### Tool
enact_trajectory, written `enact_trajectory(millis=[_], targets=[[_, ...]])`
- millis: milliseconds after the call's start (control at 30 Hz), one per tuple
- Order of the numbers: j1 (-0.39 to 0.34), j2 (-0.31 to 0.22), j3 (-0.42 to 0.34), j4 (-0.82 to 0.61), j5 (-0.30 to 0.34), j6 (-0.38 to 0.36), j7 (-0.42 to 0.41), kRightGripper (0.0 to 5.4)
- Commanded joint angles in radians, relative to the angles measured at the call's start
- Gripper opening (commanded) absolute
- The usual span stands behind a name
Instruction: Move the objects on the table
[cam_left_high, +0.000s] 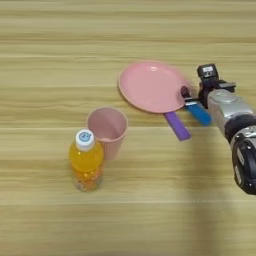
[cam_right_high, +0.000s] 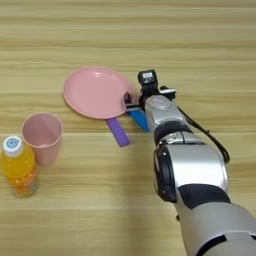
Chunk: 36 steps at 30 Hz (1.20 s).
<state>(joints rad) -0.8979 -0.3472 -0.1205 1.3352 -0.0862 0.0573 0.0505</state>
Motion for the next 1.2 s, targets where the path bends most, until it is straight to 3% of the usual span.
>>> enact_trajectory(millis=[33, 500, 700, 933, 1100, 1200], targets=[[-0.064, -0.080, -0.018, -0.041, 0.009, -0.016, -0.014, 5.33], [-0.050, -0.131, -0.034, -0.038, 0.006, -0.017, -0.014, 5.33], [-0.052, -0.127, -0.049, -0.068, 0.027, -0.097, 0.030, 5.33], [-0.037, -0.162, -0.120, -0.225, 0.140, -0.220, 0.225, 5.33], [0.030, -0.188, -0.160, -0.367, 0.213, -0.293, 0.363, 5.33], [0.094, -0.216, -0.155, -0.433, 0.222, -0.335, 0.448, 5.33]])
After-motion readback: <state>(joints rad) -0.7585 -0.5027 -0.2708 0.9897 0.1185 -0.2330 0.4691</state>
